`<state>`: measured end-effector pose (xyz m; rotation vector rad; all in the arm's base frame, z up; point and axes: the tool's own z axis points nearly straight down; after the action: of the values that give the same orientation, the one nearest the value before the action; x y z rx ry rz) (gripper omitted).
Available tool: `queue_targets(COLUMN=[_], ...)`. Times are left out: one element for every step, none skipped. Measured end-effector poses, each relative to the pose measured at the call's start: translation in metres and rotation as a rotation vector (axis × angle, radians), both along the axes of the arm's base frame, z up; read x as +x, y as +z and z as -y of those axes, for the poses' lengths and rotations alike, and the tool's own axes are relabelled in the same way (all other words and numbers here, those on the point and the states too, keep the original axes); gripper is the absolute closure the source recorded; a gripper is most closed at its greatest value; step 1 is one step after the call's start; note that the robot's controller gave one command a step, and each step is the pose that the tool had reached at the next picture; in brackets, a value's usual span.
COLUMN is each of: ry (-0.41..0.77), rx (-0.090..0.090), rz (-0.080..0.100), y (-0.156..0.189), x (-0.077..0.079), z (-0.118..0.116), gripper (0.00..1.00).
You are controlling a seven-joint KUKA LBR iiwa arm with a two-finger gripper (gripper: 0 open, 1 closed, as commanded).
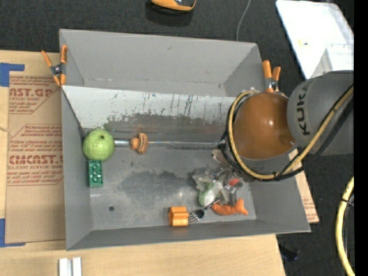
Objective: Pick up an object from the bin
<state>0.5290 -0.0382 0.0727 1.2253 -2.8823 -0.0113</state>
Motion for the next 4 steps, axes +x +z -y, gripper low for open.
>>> queue_targets(ry=[0.0, 0.0, 0.0, 0.0], rx=[0.0, 0.0, 0.0, 0.0], rz=[0.0, 0.0, 0.0, 0.0], y=[0.0, 0.0, 0.0, 0.0], x=[0.0, 0.0, 0.0, 0.0], z=[0.0, 0.0, 0.0, 0.0], gripper=[1.0, 1.0, 1.0, 1.0])
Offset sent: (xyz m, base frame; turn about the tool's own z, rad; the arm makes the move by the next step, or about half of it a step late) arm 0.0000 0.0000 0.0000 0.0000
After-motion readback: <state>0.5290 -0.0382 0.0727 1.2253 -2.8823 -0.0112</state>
